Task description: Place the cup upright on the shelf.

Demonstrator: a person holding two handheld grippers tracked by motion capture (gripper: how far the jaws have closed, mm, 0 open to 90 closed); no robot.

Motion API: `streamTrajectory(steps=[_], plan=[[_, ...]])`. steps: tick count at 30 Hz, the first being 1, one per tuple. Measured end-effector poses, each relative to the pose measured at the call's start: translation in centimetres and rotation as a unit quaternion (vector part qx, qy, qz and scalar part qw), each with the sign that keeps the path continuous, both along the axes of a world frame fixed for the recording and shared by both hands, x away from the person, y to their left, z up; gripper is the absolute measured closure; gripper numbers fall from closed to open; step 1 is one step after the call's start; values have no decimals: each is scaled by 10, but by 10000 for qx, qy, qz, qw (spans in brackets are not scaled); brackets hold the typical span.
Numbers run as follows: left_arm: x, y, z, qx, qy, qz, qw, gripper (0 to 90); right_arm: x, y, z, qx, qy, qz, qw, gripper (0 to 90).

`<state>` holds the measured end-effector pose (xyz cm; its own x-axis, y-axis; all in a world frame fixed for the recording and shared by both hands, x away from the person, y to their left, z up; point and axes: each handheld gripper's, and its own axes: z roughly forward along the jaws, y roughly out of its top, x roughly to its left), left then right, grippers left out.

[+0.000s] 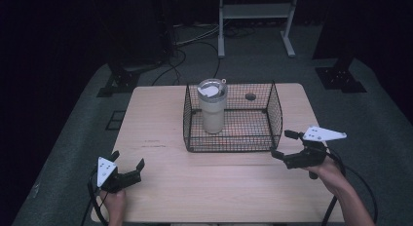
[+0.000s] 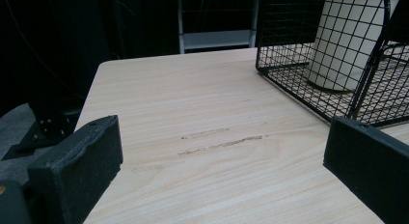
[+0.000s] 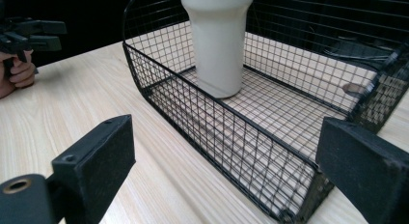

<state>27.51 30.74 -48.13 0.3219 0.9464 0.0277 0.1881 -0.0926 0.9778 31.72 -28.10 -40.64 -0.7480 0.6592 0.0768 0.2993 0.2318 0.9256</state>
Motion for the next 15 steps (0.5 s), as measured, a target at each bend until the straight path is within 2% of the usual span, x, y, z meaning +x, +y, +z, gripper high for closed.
streamTrajectory(steps=[15], plan=[[0, 0, 0, 18, 24, 6, 10000, 0, -19, -19, -16, 72, 88, -206, 9997, 58]])
